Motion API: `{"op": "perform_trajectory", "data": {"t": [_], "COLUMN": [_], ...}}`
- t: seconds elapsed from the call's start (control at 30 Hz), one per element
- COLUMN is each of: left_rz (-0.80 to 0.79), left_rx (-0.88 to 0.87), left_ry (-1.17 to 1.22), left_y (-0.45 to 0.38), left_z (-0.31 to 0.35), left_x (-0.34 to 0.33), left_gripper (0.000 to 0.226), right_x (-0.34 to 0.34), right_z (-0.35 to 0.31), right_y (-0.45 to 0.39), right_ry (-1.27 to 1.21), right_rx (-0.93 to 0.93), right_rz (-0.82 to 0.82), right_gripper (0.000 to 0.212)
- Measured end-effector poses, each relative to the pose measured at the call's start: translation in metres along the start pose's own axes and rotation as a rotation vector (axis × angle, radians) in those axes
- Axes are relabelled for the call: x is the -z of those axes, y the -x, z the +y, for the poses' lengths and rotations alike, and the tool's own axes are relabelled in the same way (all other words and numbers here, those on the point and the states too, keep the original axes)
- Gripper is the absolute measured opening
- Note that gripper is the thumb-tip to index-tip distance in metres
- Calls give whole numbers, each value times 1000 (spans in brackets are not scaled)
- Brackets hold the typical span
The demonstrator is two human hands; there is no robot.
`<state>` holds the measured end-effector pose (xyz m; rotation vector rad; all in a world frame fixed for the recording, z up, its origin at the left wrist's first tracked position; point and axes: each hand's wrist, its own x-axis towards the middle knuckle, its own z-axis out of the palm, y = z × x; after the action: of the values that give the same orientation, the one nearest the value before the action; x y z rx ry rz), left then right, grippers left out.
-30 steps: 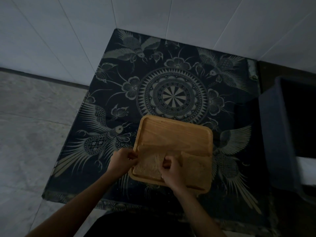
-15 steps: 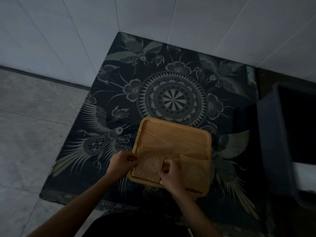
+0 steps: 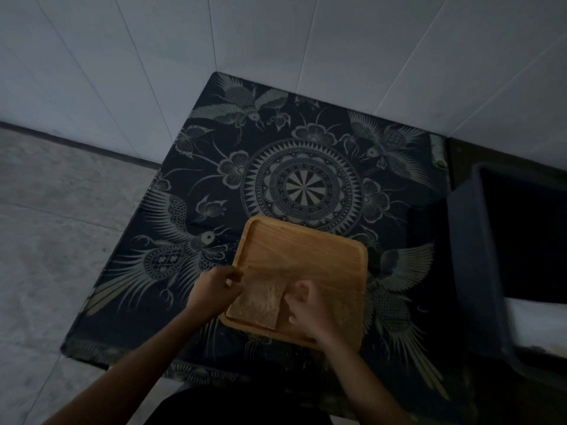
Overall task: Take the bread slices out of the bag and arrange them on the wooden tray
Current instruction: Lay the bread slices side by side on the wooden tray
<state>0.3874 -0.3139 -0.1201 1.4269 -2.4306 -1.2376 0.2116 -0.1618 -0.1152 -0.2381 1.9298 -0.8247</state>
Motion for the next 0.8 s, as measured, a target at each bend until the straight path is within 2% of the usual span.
{"op": "perform_trajectory", "data": {"t": [0.2, 0.4, 0.57, 0.67, 0.8], "left_rz": [-43, -124, -187, -256, -221], "left_rx": [-42, -118, -15, 132, 166], "left_ry": [55, 128, 199, 274, 256], "left_y": [-5, -4, -2, 4, 12], "left_z": [47, 93, 107, 111, 111], "left_x": [-14, -46, -87, -108, -116], "left_gripper": [26, 17, 12, 23, 26], "right_x": [65, 132, 155, 153, 142], "right_z": [-4, 10, 35, 53, 68], "right_y": [3, 6, 8, 6, 6], "right_ry": [-15, -119, -104, -72, -132], "right_rx": [123, 41, -7, -36, -86], "right_rz": [61, 139, 201, 213, 166], "right_gripper": [11, 8, 11, 14, 13]}}
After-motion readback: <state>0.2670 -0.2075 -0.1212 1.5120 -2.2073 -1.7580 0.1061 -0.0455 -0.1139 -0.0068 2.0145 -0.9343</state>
